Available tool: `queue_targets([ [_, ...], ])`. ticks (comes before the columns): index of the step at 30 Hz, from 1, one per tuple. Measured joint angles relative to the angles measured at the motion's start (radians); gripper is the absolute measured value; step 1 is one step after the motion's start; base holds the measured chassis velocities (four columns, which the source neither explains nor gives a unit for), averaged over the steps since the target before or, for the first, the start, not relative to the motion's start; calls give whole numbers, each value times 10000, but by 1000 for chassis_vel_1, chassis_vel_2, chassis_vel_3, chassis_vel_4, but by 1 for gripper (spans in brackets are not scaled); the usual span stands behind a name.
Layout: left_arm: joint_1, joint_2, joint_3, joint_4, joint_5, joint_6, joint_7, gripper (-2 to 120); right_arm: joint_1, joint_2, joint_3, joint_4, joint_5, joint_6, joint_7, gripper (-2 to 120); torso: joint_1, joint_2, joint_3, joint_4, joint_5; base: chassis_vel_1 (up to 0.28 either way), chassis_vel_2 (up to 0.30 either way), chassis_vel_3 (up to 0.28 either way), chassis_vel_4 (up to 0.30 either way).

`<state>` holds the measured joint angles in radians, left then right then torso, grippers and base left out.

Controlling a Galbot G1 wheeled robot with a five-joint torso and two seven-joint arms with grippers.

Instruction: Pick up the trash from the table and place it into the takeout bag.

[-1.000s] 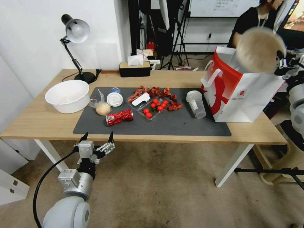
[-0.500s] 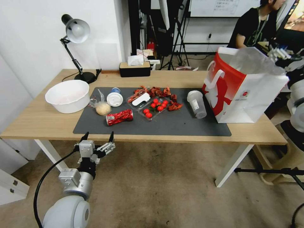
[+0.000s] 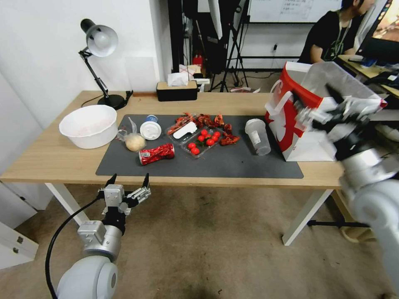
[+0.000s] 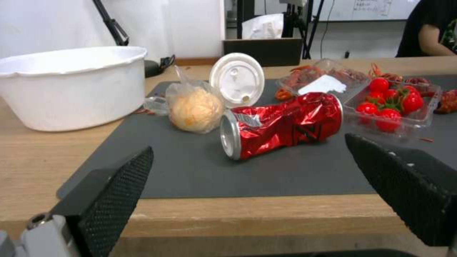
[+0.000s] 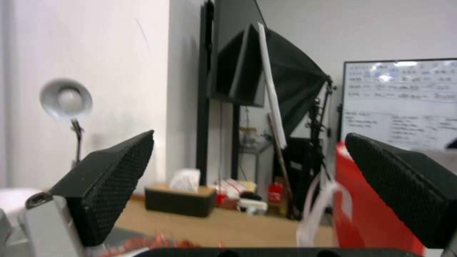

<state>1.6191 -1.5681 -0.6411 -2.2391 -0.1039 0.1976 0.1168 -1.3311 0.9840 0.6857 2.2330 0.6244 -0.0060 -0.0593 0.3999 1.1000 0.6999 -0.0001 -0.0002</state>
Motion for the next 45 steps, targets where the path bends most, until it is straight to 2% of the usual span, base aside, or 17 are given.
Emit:
queue_targets([
  [4, -9, 23, -4, 15, -33, -6, -5, 100, -643, 496, -141, 0, -879, 197, 161, 100, 0, 0, 1, 1, 1, 0, 0, 0, 0],
  [10, -15, 142, -28, 67, -134, -36, -18, 100, -2184, 1492, -662, -217, -2446, 984, 825, 100, 0, 1, 0, 0, -1, 0, 0, 0, 0],
  [19, -34, 277, -78, 123, -189, -96, -28, 100, -3059, 2362, -1934, -869, -3854, 1881, 1713, 100, 0, 0, 1, 1, 1, 0, 0, 0, 0],
  [24, -49, 316, -113, 166, -218, -127, -27, 100, -3240, 2743, -2315, -1367, -4322, 2242, 1988, 100, 0, -1, 1, 1, 1, 0, 0, 0, 0],
  [37, -130, 326, -147, 308, -274, -171, -32, 100, -3309, 2984, -2498, -1864, -4559, 2469, 2032, 100, 0, -1, 1, 1, 1, 0, 0, 0, 0],
  [45, -152, 341, -181, 348, -301, -186, -46, 100, -2720, 2797, -2402, -1642, -4322, 1745, 2438, 100, 0, -1, 1, 1, 2, 0, 0, 0, 0],
])
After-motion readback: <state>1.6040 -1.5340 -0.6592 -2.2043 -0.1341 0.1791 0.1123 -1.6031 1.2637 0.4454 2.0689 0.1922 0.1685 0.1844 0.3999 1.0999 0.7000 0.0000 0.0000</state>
